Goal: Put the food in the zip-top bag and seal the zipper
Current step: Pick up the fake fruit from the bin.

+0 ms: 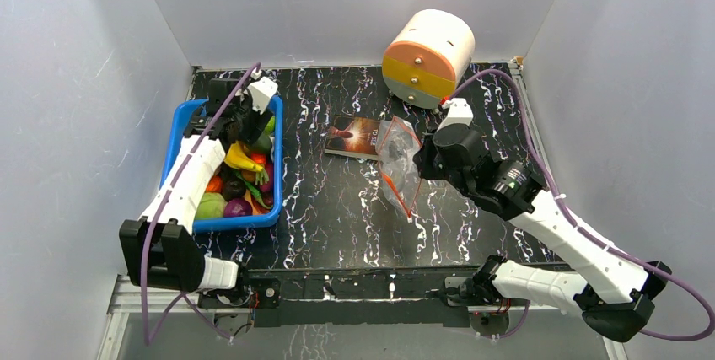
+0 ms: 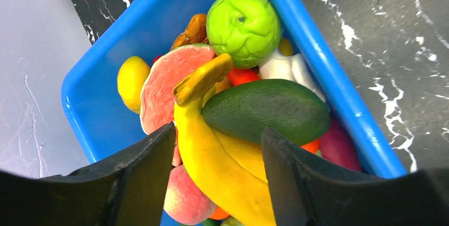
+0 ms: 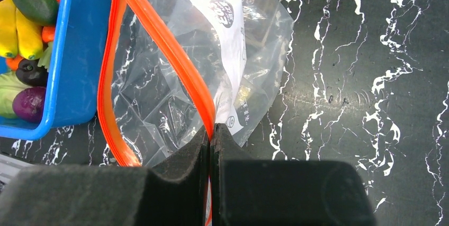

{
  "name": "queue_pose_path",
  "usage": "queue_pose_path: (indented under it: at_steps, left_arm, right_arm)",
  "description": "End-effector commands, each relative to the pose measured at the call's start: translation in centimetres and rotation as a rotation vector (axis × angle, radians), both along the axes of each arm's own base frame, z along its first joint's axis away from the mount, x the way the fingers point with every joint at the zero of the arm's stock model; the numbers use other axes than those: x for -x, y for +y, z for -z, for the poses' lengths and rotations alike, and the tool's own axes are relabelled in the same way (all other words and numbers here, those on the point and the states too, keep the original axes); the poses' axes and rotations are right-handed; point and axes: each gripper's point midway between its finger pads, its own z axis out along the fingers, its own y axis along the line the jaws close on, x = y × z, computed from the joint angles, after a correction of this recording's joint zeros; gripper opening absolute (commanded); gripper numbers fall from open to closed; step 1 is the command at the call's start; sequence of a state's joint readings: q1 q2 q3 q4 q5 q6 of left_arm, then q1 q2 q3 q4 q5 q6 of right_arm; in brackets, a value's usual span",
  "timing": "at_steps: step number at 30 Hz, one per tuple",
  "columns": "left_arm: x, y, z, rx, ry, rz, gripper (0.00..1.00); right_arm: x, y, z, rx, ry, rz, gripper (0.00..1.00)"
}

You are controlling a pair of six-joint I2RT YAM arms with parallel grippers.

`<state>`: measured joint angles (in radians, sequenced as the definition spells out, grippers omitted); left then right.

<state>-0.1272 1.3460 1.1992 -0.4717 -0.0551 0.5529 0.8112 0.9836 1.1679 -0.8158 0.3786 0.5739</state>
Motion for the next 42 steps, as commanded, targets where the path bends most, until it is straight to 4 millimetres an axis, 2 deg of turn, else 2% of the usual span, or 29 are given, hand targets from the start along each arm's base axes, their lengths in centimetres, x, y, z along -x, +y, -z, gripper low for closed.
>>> queue_pose_path:
  at_steps: [1, 5, 12, 18, 22, 26, 30, 34, 39, 42]
  left_arm:
    - [-1.8, 1.7, -1.0, -0.039, -0.026, 0.006, 0.56]
    - [-3.5, 2.6, 0.7, -0.076, -0.009, -0.018, 0.57]
    - [-5.9, 2.8, -0.1, -0.019, -0.083, -0.013, 0.57]
    - [-5.5, 2.1, 0.3, 0.06, -0.009, -0.021, 0.61]
    - [-4.9, 2.3, -0.8, 0.112, -0.024, -0.081, 0.61]
    - [-5.6, 2.5, -1.3, 0.244, -0.064, -0.09, 0.55]
    - [-6.2, 3.2, 0.3, 0.229, -0.001, -0.086, 0.54]
    - [-7.1, 3.6, 1.1, 0.228, 0.027, -0.065, 0.54]
    - [-6.8, 3.3, 2.9, 0.267, 0.071, -0.05, 0.54]
    - [-6.8, 3.6, 3.5, 0.275, 0.086, -0.062, 0.5]
  right_arm:
    - [-0.5, -0.7, -2.4, -0.006, -0.054, 0.026, 0.0]
    - [-0.5, -0.5, -2.1, -0.007, -0.051, 0.023, 0.0]
    - [-0.7, 0.1, -1.1, -0.008, -0.035, 0.011, 0.0]
    - [-0.9, 0.2, -0.9, 0.001, -0.036, 0.011, 0.0]
    - [-1.1, 0.3, -0.7, 0.009, -0.038, 0.01, 0.0]
    - [-1.2, 0.6, -0.4, 0.016, -0.033, -0.004, 0.0]
    - [-1.3, 0.4, -0.4, 0.025, -0.035, 0.003, 0.0]
    - [-1.2, 0.1, -0.1, 0.037, -0.035, 0.011, 0.0]
    - [-1.2, -0.1, 0.4, 0.065, -0.02, 0.014, 0.0]
    - [-1.3, -0.3, 0.5, 0.073, -0.02, 0.02, 0.0]
